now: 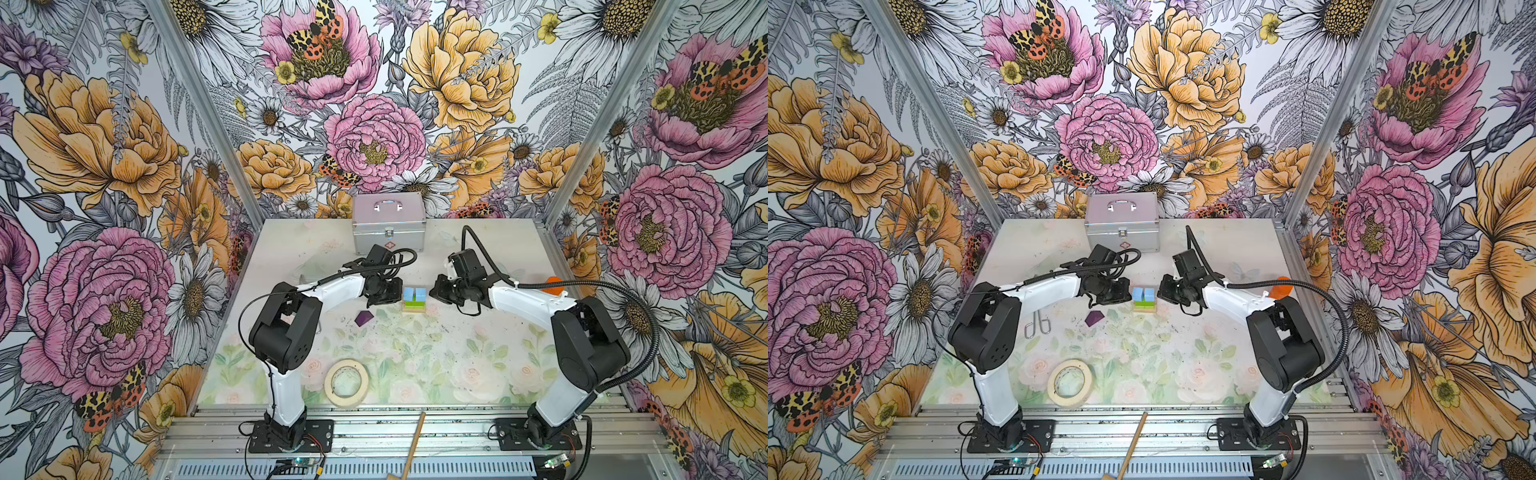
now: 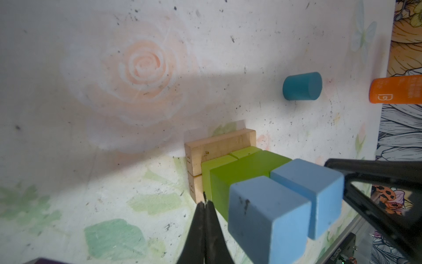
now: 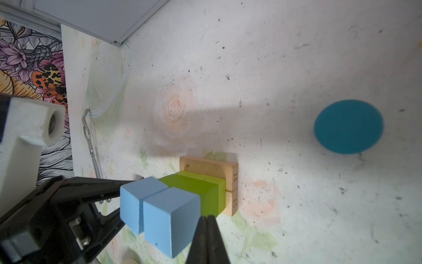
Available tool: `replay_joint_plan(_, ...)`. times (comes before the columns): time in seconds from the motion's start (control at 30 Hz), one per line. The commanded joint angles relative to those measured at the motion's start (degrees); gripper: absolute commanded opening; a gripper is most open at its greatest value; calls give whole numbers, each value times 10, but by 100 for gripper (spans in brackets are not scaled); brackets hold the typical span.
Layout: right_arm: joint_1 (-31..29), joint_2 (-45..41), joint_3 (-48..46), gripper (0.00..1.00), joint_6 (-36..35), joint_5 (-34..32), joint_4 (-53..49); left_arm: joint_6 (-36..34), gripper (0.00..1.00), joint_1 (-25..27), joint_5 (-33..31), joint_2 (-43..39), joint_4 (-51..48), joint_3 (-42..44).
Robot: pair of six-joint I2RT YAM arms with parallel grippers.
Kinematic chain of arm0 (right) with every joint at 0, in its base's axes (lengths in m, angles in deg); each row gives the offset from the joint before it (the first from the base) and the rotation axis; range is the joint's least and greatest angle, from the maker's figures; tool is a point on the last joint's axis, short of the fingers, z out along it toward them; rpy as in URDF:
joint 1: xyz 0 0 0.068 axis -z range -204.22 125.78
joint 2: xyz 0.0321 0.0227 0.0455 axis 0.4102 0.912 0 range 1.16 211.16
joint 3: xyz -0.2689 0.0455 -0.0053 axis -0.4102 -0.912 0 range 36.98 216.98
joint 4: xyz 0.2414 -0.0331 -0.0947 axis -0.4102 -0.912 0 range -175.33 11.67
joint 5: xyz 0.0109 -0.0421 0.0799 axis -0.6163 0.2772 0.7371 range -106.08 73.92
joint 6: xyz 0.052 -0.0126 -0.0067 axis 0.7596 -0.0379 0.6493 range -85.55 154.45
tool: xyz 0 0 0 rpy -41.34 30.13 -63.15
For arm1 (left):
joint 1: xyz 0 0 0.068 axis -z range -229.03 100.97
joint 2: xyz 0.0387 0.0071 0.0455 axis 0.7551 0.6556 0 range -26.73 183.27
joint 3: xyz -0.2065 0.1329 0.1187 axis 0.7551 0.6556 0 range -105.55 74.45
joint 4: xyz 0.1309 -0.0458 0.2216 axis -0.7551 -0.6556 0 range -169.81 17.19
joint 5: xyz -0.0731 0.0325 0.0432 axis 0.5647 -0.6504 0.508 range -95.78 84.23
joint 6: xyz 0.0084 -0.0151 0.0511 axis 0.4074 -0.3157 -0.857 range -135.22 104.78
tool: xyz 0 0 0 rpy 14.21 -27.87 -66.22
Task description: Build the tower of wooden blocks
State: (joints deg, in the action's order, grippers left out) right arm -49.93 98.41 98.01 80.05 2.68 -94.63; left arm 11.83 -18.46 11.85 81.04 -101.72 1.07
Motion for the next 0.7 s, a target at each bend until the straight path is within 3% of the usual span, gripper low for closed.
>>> replay_joint_plan(0.0,-5,7,18,0,6,1,19,5,0,-2,-14,-25,2,-7)
replay_joint_plan(0.67,-9,10,18,0,9,2,25,14,0,5,-31,-53,2,-16)
